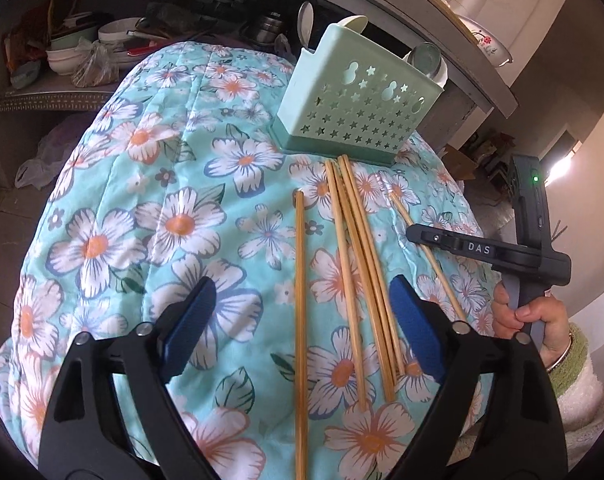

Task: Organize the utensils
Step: 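Grasp a chopstick with the left gripper while the right lifts its chopstick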

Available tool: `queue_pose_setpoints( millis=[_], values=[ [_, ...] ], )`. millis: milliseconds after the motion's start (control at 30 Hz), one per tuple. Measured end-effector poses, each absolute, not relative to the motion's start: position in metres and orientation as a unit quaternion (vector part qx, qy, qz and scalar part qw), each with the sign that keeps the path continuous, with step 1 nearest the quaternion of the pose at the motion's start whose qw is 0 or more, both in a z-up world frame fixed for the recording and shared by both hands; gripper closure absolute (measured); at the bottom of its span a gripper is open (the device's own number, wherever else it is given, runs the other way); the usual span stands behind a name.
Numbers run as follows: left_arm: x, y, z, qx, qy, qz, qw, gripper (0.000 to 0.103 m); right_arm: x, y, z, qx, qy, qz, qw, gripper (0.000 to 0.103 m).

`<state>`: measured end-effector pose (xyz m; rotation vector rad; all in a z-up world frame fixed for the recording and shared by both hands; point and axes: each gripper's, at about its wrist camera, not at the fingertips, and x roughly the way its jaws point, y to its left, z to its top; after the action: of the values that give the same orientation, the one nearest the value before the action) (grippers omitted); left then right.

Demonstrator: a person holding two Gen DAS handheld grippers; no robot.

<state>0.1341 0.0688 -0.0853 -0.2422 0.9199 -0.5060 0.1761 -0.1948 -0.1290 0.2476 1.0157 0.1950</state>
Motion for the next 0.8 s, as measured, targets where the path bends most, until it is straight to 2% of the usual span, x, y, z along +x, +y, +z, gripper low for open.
queue_pose_setpoints(
  millis=[133, 367, 633, 800],
  values=[
    [0.157, 0.057, -0.085, -0.091, 0.455, -0.248, 0.85, 0.04, 0.169, -0.2, -0.129, 0.129, 0.485, 0.097, 0.86, 0.096],
    [0.193, 0.033, -0.09, -0.058, 0.491, -0.262, 0.829, 0.061, 0.167, -0.204, -0.129, 0.132, 0.489, 0.106, 0.856, 0.096],
    [0.219, 0.009, -0.101, 0.016, 0.514, -0.254, 0.819, 0.076, 0.174, -0.203, -0.126, 0.118, 0.504, 0.116, 0.848, 0.095],
    [0.229, 0.004, -0.107, 0.029, 0.527, -0.256, 0.81, 0.083, 0.187, -0.201, -0.118, 0.091, 0.505, 0.12, 0.85, 0.095]
  ],
)
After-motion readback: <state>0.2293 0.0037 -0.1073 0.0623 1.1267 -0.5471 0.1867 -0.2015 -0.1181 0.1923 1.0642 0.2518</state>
